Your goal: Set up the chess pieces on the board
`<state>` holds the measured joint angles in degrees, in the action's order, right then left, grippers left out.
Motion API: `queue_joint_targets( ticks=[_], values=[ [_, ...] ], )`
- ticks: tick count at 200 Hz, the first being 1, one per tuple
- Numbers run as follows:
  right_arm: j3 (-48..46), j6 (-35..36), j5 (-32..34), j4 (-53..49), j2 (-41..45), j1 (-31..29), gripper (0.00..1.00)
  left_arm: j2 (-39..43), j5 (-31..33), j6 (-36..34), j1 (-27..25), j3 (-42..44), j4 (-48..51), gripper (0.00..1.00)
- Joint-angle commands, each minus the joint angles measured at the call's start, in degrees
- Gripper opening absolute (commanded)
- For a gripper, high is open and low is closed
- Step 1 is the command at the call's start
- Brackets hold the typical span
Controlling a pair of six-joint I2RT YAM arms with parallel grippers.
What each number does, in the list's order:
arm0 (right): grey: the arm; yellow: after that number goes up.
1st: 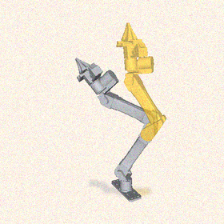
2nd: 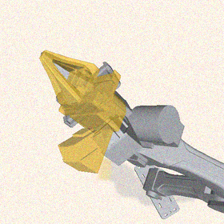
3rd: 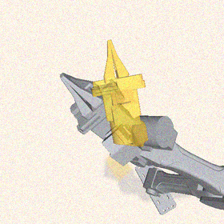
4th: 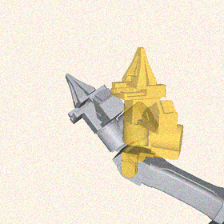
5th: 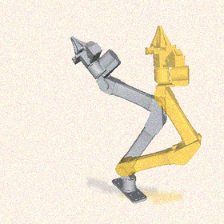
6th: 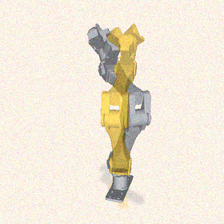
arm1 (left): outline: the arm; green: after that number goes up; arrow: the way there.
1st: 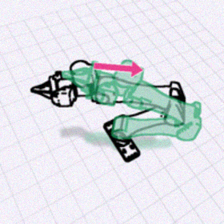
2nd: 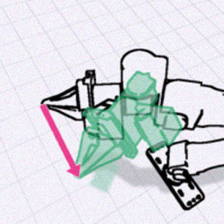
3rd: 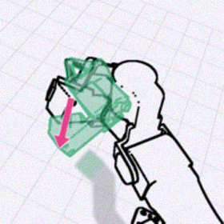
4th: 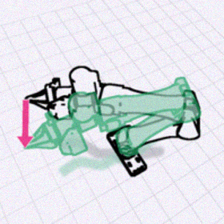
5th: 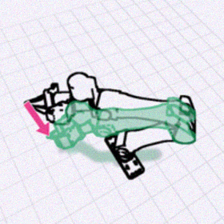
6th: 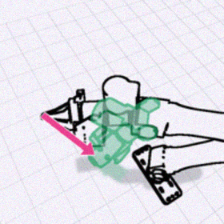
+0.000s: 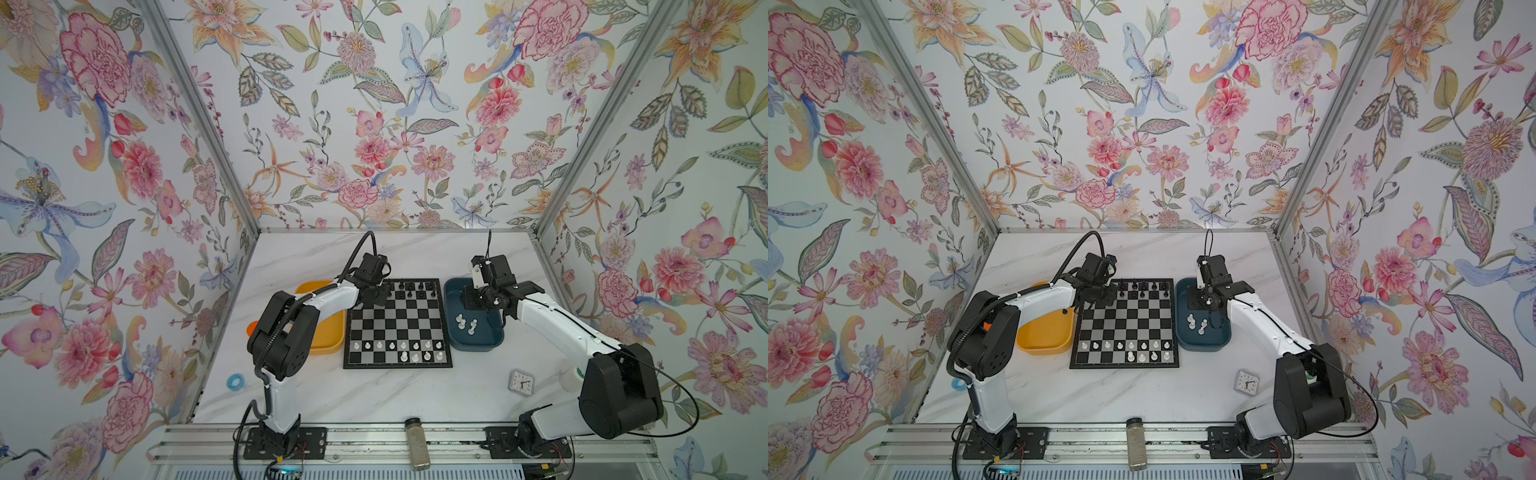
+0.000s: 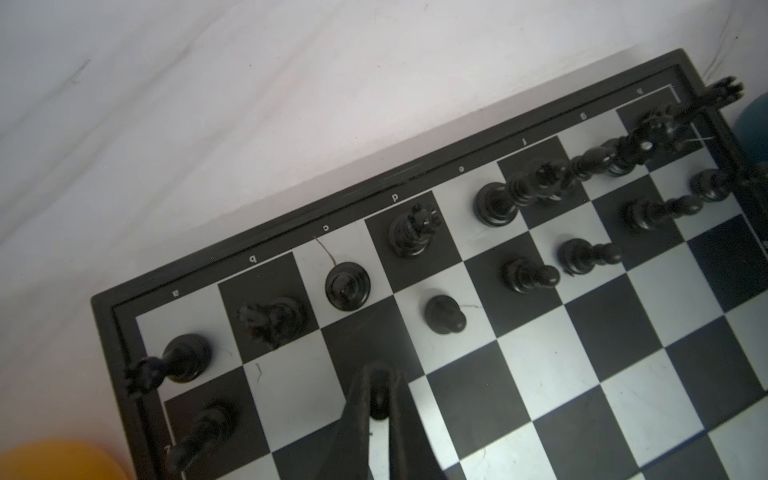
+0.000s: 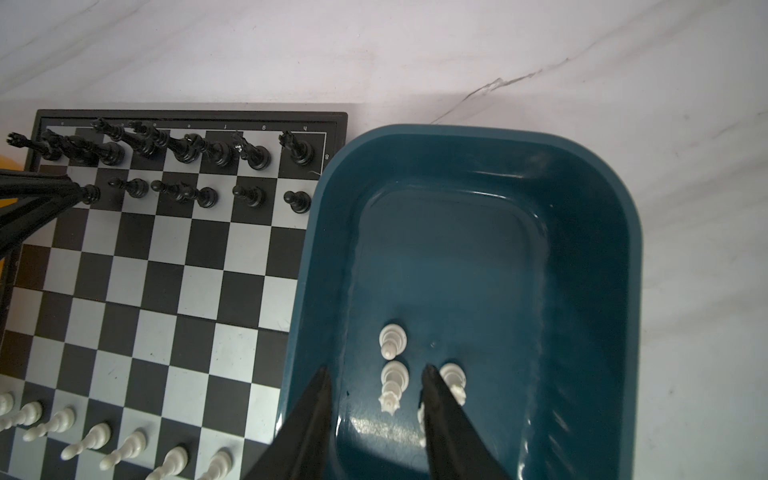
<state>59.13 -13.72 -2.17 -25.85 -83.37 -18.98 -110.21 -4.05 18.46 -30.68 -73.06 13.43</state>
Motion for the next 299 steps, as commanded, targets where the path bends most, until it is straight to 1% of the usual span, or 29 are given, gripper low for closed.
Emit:
queue_joint_targets(
  ticks=[1,179,193,216,264,299],
  values=[
    [-0.63,-0.6,-0.1,0.15,-0.69,0.37,0.38,-1.32,1.07,-0.62,-0.58,-1.56,0.9,0.0],
    [-0.86,-0.61,-0.17,0.28,-0.58,0.44,0.38,-2.43,1.75,-0.4,-0.55,-1.87,0.89,0.0],
    [-0.86,-0.58,-0.2,0.27,-0.51,0.39,0.38,-2.3,1.9,-0.35,-0.52,-1.79,0.9,0.08],
    [-0.86,-0.7,-0.15,0.28,-0.56,0.44,0.38,-2.11,2.11,-0.28,-0.53,-1.75,0.96,0.15],
    [-0.95,-0.7,-0.21,0.27,-0.35,0.41,0.38,-1.4,1.9,-0.18,-0.54,-1.65,1.07,0.24],
    [-0.91,-0.7,-0.2,0.27,-0.35,0.44,0.38,-1.12,1.78,-0.26,-0.53,-1.49,1.11,0.25]
  ],
)
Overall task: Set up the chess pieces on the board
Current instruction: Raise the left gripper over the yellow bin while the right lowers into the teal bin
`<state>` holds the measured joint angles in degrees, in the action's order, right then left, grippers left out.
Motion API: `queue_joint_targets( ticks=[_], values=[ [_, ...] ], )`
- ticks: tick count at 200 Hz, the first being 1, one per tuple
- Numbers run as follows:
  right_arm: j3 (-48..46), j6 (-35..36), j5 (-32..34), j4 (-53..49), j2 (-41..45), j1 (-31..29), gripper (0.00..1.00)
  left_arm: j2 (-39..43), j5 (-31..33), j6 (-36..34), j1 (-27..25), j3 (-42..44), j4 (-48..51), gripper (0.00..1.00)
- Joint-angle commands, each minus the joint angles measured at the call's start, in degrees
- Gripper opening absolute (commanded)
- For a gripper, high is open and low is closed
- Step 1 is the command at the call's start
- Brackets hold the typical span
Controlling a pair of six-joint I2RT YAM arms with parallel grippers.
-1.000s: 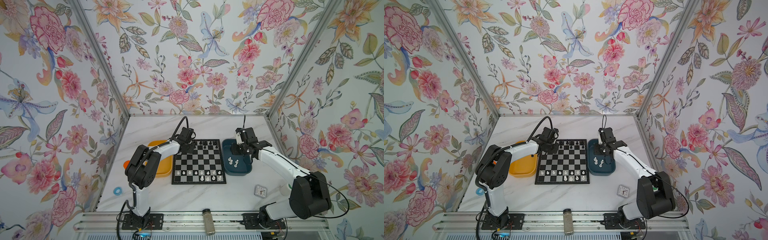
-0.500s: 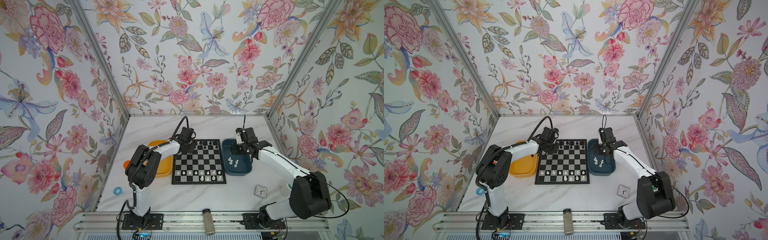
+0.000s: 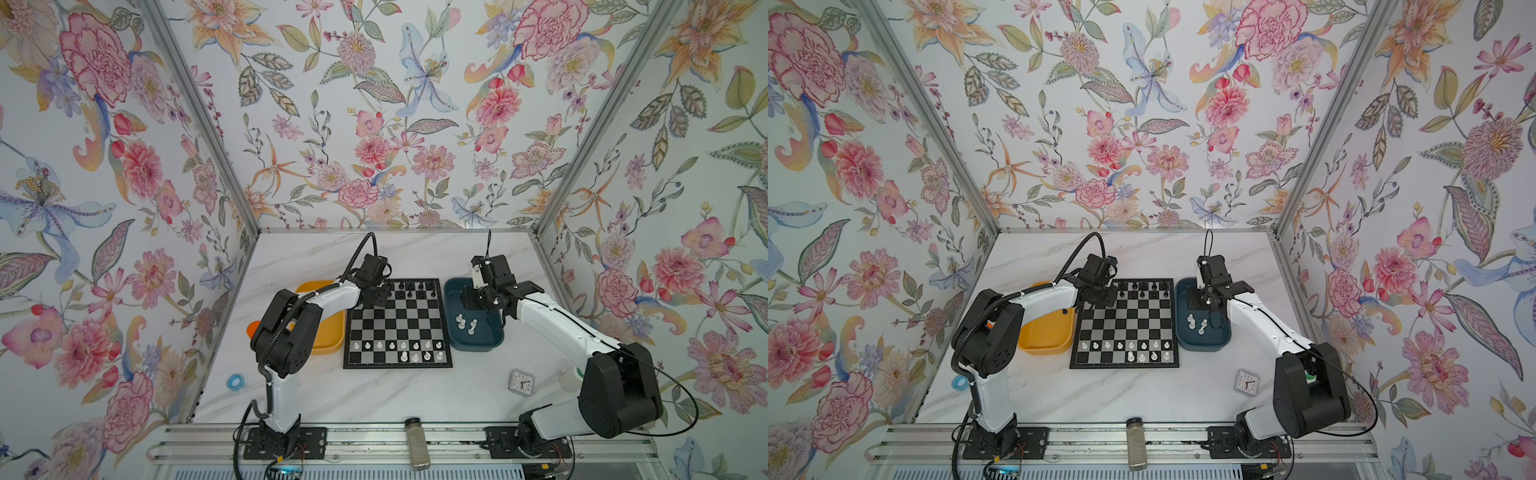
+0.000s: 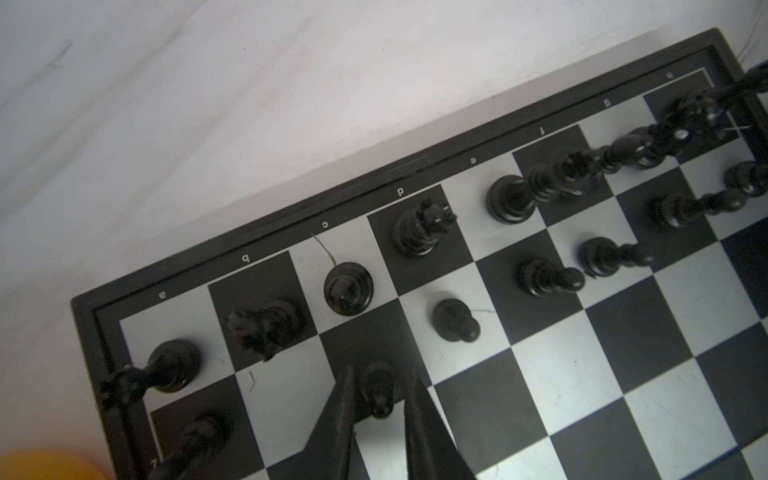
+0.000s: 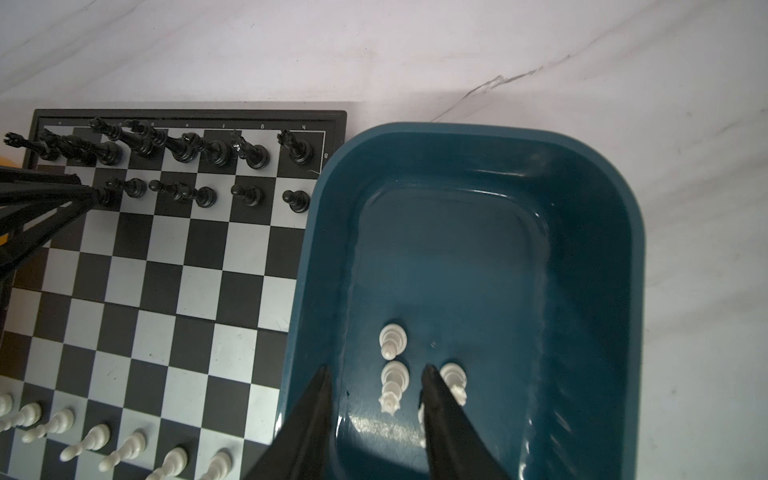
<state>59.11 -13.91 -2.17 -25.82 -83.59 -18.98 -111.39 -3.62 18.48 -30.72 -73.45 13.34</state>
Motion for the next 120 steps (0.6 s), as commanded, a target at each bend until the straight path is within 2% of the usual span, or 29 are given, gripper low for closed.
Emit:
queue_joint_targets(
  ticks=[1,120],
  values=[
    [-0.86,-0.55,-0.2,0.25,-0.1,0.44,0.38,0.09,1.34,-0.29,-0.48,-1.13,1.22,0.25],
    [-0.58,-0.03,0.59,-0.82,0.45,0.49,0.39,5.14,2.02,-1.24,-0.47,-0.88,3.0,0.27]
  ],
)
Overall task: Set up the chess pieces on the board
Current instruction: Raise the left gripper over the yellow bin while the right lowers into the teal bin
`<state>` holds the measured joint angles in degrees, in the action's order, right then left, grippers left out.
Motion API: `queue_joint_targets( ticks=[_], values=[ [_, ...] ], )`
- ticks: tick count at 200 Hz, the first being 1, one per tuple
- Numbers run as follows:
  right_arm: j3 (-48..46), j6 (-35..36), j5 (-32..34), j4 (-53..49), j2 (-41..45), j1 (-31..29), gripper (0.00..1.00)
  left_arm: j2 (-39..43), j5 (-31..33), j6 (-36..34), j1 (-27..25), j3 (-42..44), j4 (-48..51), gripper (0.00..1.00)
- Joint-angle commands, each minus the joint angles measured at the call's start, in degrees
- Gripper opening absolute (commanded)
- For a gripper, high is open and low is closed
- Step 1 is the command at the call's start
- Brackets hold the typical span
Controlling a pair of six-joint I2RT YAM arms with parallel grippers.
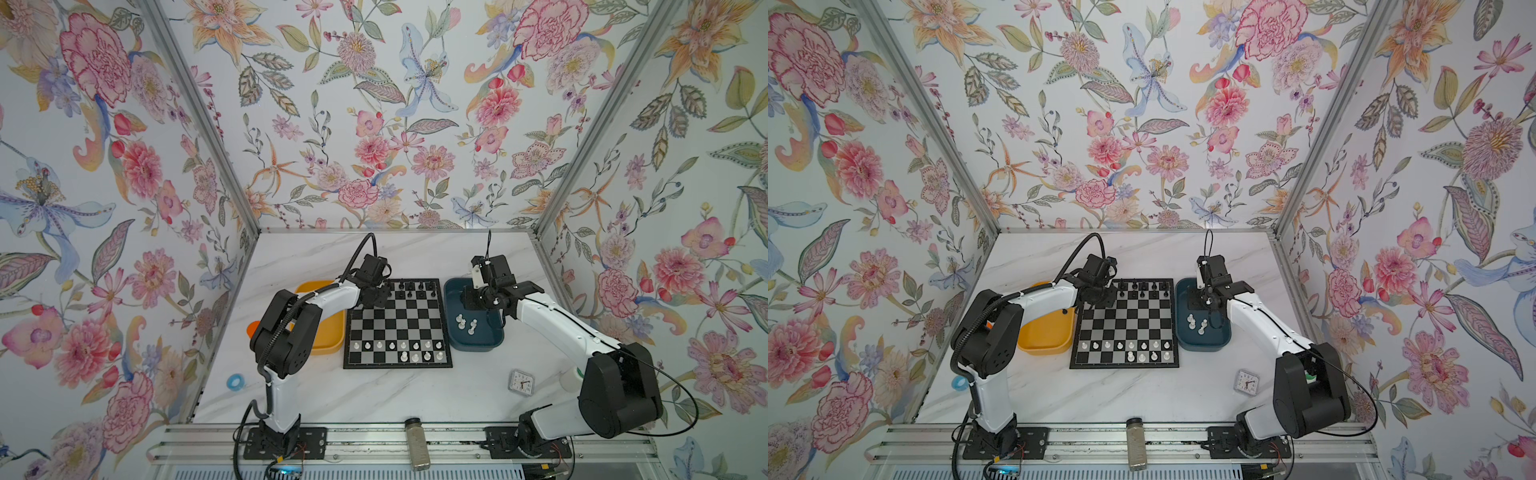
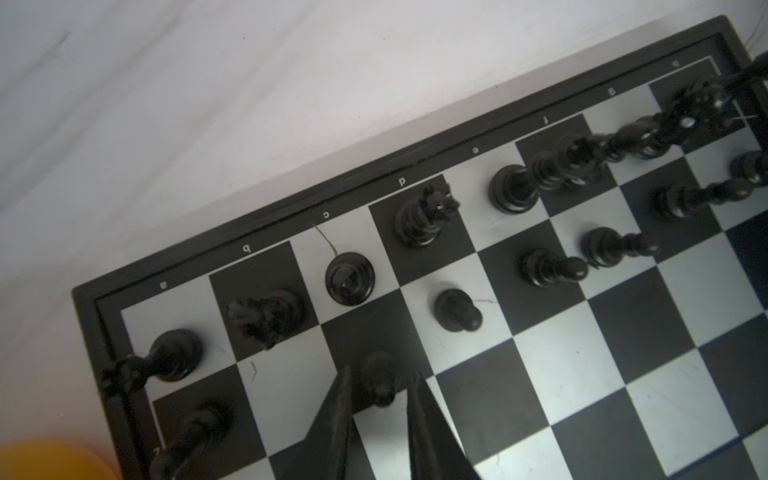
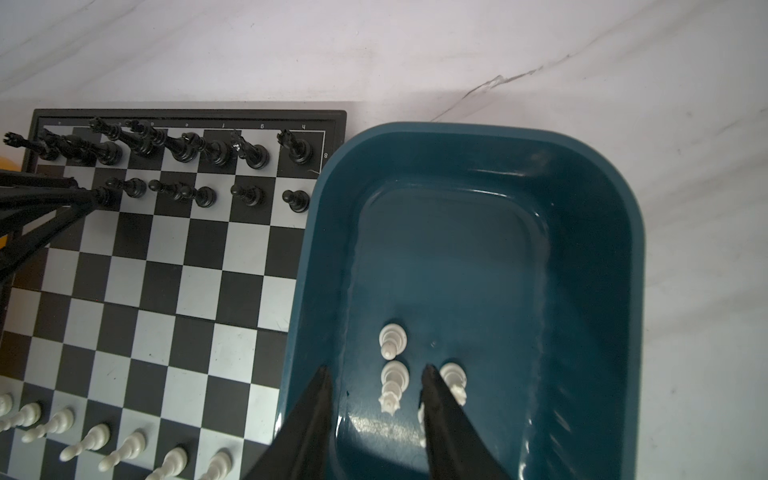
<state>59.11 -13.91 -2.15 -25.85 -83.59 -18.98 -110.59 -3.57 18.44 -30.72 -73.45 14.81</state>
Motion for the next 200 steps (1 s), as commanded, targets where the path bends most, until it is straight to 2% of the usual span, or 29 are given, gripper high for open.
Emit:
queue_joint_targets(
  ticks=[1,43,81,144,172,200],
  values=[
    [-0.58,-0.05,0.57,-0.84,0.45,0.51,0.39,4.46,1.98,-1.2,-0.52,-0.85,1.54,0.27],
    [-0.23,0.82,0.87,-4.17,0.27,0.43,0.38,10.23,2.35,-2.48,-0.48,0.86,1.22,0.27],
    [-0.55,1.35,1.46,-8.43,1.18,-0.26,0.39,18.71,3.31,-3.82,-0.31,5.61,-2.89,0.29],
    [-1.81,1.89,1.6,-12.09,0.9,-2.4,0.41,38.55,3.09,-4.95,2.47,21.6,-19.44,0.42],
    [-1.55,2.04,1.63,-12.56,-0.42,-3.28,0.41,46.63,4.69,-4.22,5.0,29.33,-26.82,0.46],
    [-0.85,2.22,1.95,-13.15,-1.97,-4.41,0.41,52.92,3.38,-3.25,7.9,34.92,-31.88,0.49]
  ],
)
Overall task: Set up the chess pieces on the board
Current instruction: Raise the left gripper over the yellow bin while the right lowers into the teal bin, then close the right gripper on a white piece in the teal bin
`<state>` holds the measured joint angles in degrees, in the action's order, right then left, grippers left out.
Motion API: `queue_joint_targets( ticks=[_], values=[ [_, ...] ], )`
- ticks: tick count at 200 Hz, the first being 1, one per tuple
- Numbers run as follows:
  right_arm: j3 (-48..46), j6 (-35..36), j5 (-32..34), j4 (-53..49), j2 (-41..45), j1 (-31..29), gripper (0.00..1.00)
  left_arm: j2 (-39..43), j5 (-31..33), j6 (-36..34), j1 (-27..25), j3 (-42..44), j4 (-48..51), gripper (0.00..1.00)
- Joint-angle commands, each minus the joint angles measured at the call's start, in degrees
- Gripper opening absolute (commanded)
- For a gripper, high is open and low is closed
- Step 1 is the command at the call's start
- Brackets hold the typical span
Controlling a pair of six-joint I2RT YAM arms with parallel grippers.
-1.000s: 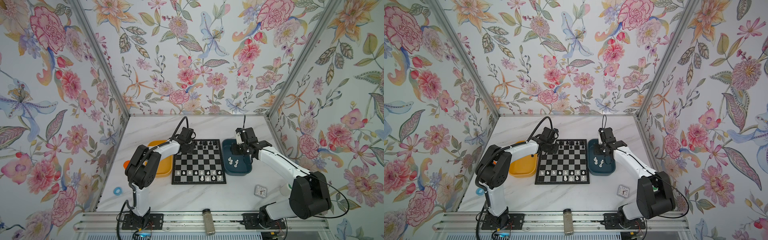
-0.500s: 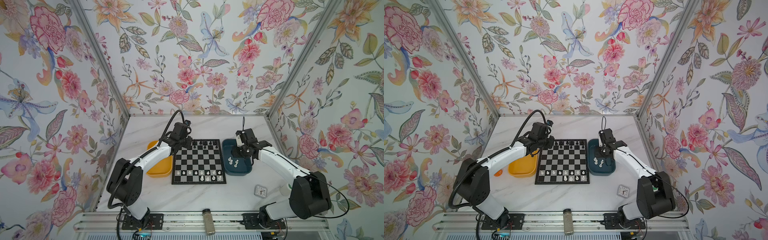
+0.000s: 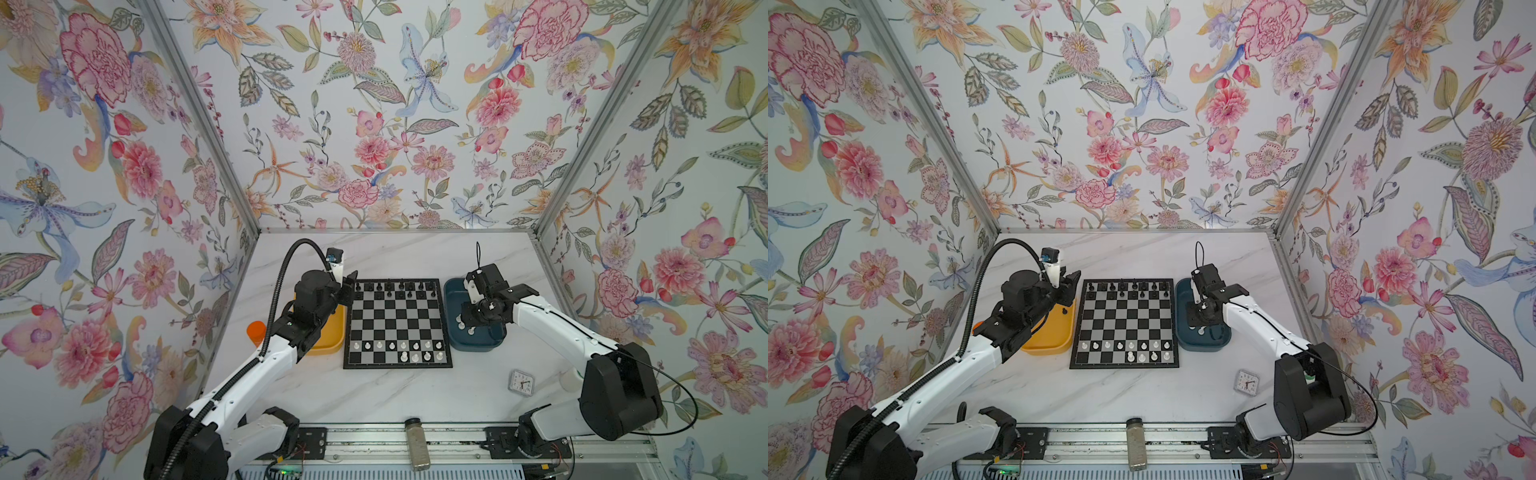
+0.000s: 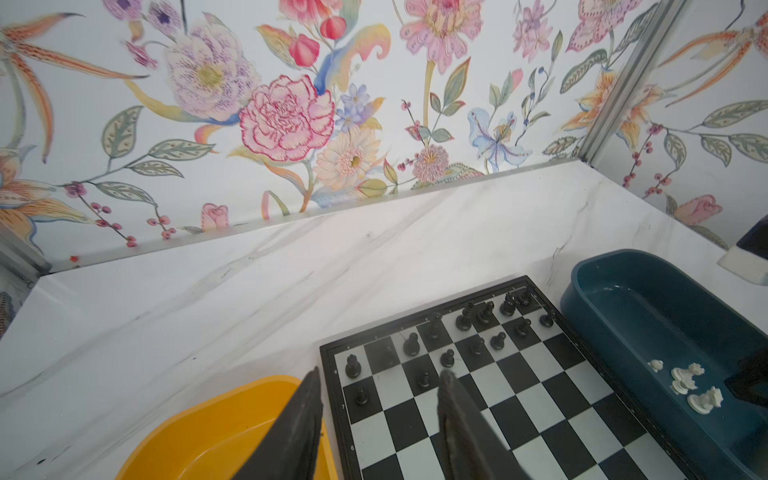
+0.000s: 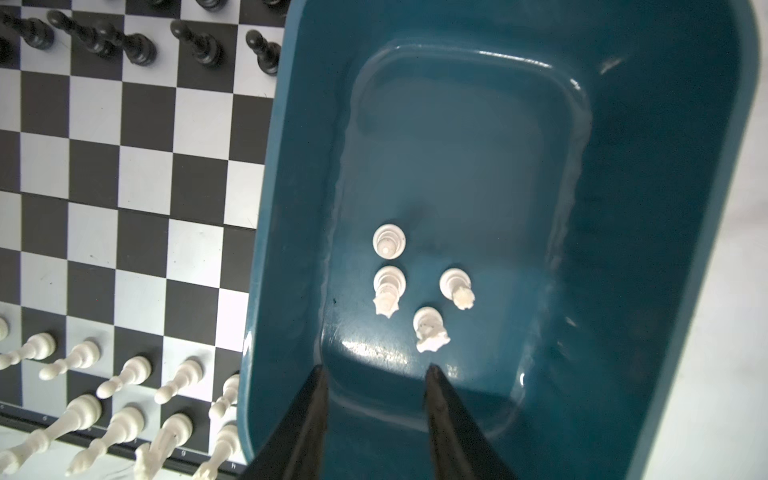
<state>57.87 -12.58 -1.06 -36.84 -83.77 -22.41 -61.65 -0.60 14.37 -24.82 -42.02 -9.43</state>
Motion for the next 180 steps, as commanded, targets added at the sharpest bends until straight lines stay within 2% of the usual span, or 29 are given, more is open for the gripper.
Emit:
queue_joint_targets(
  ticks=[1,45,180],
  values=[
    [0.4,0.93,0.87,-2.17,-1.82,-1.02,0.41,4.12,0.37,0.87,2.11,3.64,-7.72,0.49],
    [0.75,1.06,3.11,-2.1,-4.35,-1.14,0.41,5.86,-0.28,1.27,3.69,5.19,-8.51,0.5],
    [2.77,2.3,2.91,1.83,-9.28,-0.18,0.38,4.8,-0.01,2.5,4.18,4.74,-9.21,0.48]
  ],
)
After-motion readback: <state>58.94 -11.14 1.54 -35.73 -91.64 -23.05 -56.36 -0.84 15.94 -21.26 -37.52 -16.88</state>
